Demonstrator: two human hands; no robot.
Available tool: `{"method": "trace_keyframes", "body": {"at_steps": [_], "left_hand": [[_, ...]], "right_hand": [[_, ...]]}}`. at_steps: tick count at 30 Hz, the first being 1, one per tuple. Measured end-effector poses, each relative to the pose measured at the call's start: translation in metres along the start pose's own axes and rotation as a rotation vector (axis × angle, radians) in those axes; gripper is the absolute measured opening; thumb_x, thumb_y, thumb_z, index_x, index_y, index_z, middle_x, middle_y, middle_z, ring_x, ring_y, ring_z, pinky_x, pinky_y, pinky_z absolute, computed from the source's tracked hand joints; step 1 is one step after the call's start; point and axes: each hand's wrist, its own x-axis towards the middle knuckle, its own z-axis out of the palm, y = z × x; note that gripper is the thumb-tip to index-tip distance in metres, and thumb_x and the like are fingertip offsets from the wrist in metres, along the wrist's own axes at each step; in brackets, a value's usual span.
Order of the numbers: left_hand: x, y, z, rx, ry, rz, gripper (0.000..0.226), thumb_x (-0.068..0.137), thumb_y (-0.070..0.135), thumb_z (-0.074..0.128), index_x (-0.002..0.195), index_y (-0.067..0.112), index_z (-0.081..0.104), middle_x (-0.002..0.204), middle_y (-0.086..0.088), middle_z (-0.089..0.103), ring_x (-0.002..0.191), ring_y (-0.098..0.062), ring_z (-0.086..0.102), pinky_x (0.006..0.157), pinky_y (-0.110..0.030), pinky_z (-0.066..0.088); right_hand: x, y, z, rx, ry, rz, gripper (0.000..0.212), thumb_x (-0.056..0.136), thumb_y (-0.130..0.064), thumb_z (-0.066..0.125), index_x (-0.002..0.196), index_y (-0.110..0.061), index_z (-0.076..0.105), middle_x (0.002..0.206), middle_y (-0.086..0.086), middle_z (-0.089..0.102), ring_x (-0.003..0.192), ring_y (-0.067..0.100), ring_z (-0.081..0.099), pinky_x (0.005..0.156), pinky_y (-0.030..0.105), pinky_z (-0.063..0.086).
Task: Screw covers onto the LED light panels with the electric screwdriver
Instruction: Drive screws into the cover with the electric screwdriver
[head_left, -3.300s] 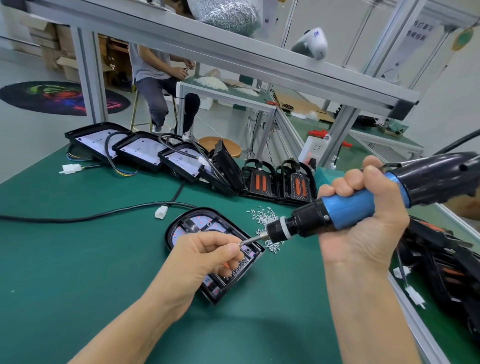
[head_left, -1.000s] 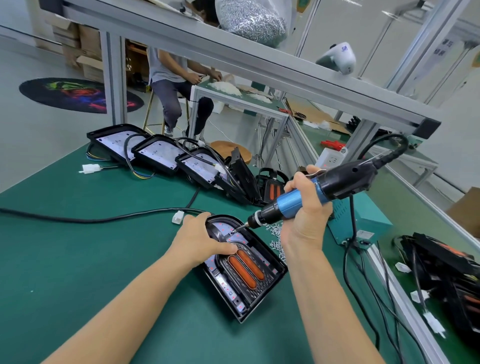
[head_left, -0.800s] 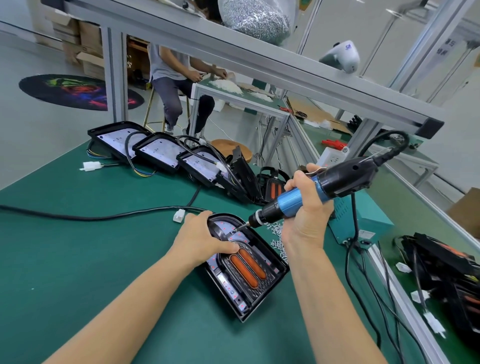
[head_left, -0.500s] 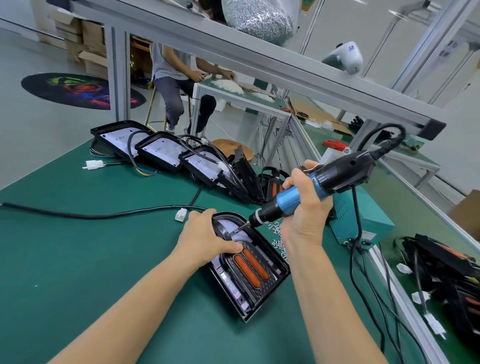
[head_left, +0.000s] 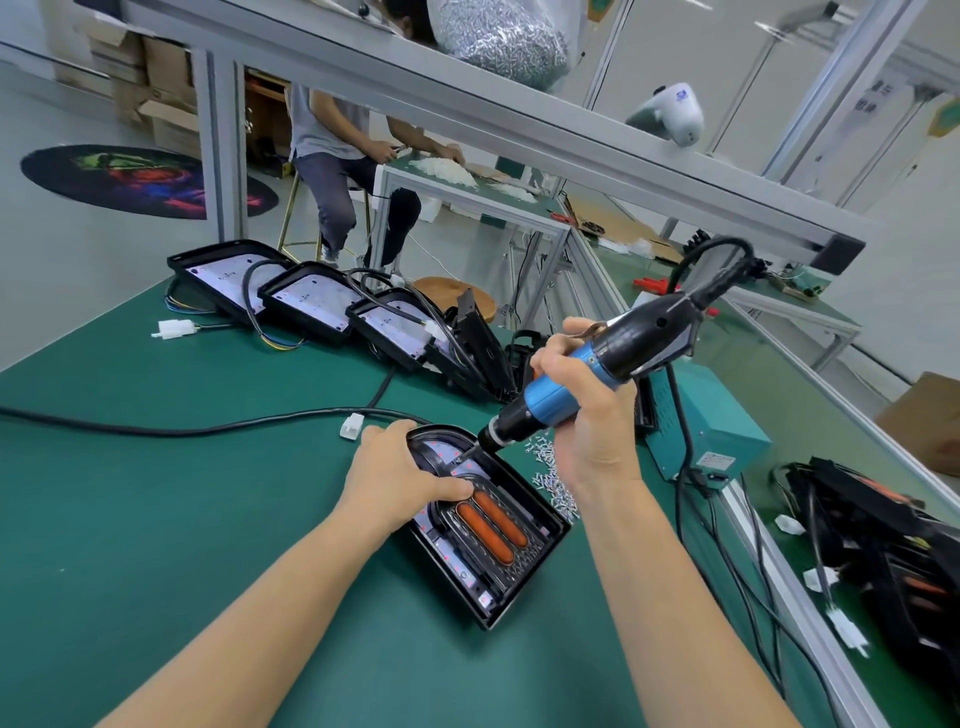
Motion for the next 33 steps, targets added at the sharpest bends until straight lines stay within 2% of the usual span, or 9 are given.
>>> {"method": "trace_keyframes", "body": {"at_steps": [4,8,12,15,19,25,28,33], "left_hand": [[0.001,0.001,0.000,0.004,-0.010,-0.005,0.080,0.051,0.031,0.093,0.120,0.017,0.055,0.113,-0.007,0.051,0.098,-0.024,0.058,0.093,-0.039,0.047],[0.001,-0.001,0.000,0.000,-0.011,-0.017,0.092,0.053,0.032,0.092,0.131,0.014,0.048,0.119,-0.006,0.047,0.103,-0.023,0.053,0.092,-0.033,0.044],[0.003,-0.002,0.000,-0.018,-0.020,-0.026,0.095,0.053,0.031,0.092,0.134,0.013,0.046,0.121,-0.005,0.046,0.100,-0.020,0.050,0.087,-0.029,0.041],[0.004,-0.004,0.000,-0.047,-0.033,-0.056,0.099,0.053,0.030,0.093,0.137,0.012,0.043,0.126,-0.007,0.047,0.106,-0.023,0.052,0.093,-0.033,0.042],[0.008,-0.007,0.001,-0.072,-0.053,-0.069,0.098,0.051,0.029,0.094,0.135,0.010,0.047,0.122,-0.010,0.054,0.108,-0.026,0.056,0.099,-0.041,0.044],[0.007,-0.008,0.003,-0.066,-0.030,-0.065,0.103,0.052,0.031,0.093,0.139,0.010,0.041,0.126,-0.008,0.047,0.112,-0.024,0.053,0.100,-0.038,0.042],[0.005,-0.008,0.003,-0.045,-0.023,-0.059,0.101,0.055,0.035,0.091,0.140,0.012,0.041,0.127,-0.007,0.046,0.115,-0.024,0.050,0.101,-0.037,0.040],[-0.004,-0.009,0.002,0.120,0.047,-0.080,0.096,0.059,0.051,0.084,0.140,0.025,0.039,0.134,-0.010,0.040,0.127,-0.030,0.031,0.106,-0.041,0.027]], "right_hand": [[0.002,0.001,0.005,0.015,0.027,-0.004,0.030,0.070,0.000,0.067,0.090,-0.021,0.061,0.073,-0.001,0.054,0.076,0.020,0.048,0.083,0.037,0.040],[0.001,0.003,0.008,-0.017,0.043,-0.026,0.024,0.071,-0.001,0.067,0.075,-0.024,0.060,0.072,-0.004,0.053,0.077,0.020,0.046,0.082,0.035,0.041],[0.000,0.005,0.009,-0.058,-0.034,-0.054,0.029,0.069,-0.001,0.067,0.064,-0.029,0.061,0.071,-0.006,0.053,0.074,0.016,0.047,0.076,0.029,0.044],[0.000,0.008,0.008,-0.044,-0.103,-0.051,0.031,0.068,0.001,0.065,0.068,-0.030,0.061,0.074,-0.005,0.054,0.071,0.012,0.050,0.071,0.023,0.047],[0.001,0.009,0.005,-0.030,-0.151,-0.038,0.031,0.068,0.003,0.064,0.073,-0.028,0.061,0.076,-0.003,0.053,0.072,0.012,0.050,0.067,0.021,0.048],[-0.001,0.009,0.002,-0.020,-0.171,-0.049,0.029,0.070,0.003,0.064,0.084,-0.022,0.059,0.077,-0.002,0.053,0.072,0.012,0.050,0.069,0.021,0.047],[-0.004,0.009,0.001,0.043,-0.126,-0.056,0.031,0.072,0.003,0.065,0.093,-0.020,0.060,0.080,-0.004,0.057,0.076,0.010,0.055,0.077,0.021,0.049],[-0.009,0.009,-0.004,0.126,0.119,-0.066,0.030,0.073,-0.002,0.069,0.094,-0.022,0.061,0.077,-0.005,0.059,0.078,0.014,0.056,0.082,0.030,0.045]]}}
